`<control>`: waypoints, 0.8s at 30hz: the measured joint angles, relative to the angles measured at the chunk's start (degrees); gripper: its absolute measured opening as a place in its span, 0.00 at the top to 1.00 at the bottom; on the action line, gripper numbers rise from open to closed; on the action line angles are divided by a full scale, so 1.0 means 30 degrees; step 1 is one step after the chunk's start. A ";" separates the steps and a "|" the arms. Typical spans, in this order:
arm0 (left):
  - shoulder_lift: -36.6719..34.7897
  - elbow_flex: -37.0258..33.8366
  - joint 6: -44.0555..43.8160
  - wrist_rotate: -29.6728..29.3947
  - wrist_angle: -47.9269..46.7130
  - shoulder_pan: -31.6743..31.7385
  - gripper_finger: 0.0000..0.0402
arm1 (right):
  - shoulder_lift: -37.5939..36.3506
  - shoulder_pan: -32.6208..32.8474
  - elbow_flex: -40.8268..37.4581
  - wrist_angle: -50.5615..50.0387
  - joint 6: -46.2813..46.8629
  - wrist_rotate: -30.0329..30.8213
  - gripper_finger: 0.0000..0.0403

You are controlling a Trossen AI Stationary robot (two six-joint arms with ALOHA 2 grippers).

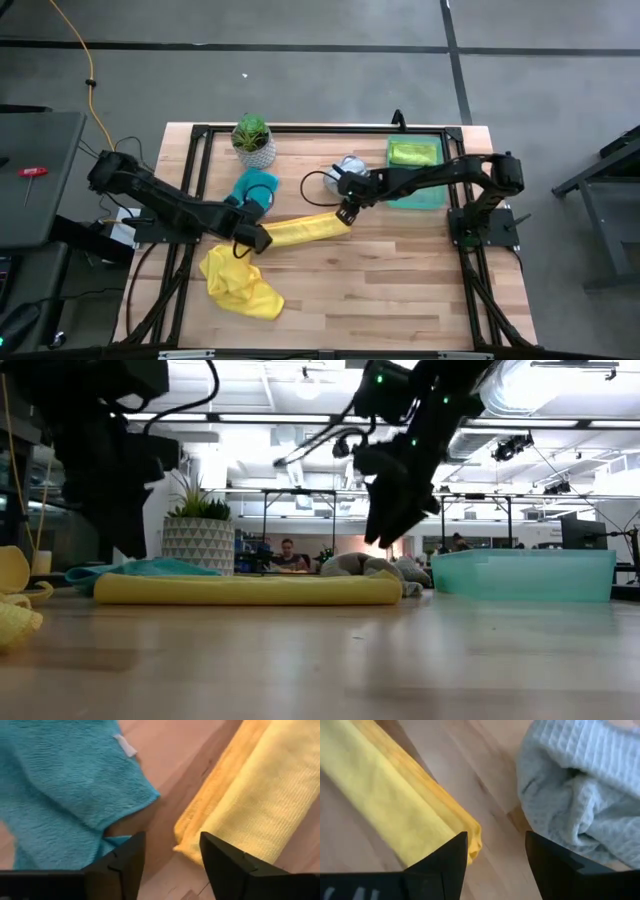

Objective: Fold microfiber towels
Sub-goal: Fold the right yellow microfiber cloth

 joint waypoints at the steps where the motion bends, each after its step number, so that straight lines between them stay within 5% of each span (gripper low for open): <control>1: -0.0420 0.0000 -0.0049 0.0185 -0.0231 0.0064 0.53 | -0.0269 0.0007 0.0024 -0.0207 -0.0075 -0.0022 0.53; 9: -0.3150 -0.0528 -0.3828 0.0861 -0.0872 -0.1377 0.43 | -0.2855 0.0627 -0.1845 -0.2379 0.0646 -0.2047 0.52; 17: -0.3802 -0.2443 -0.6997 0.2355 0.2807 -0.2842 0.43 | -0.4659 0.1027 -0.6735 0.5763 0.7713 -0.4726 0.52; 24: -0.3394 -0.2820 -0.8805 0.3241 0.3182 -0.2979 0.43 | -0.2978 0.0954 -0.6974 0.7166 0.9500 -0.4844 0.52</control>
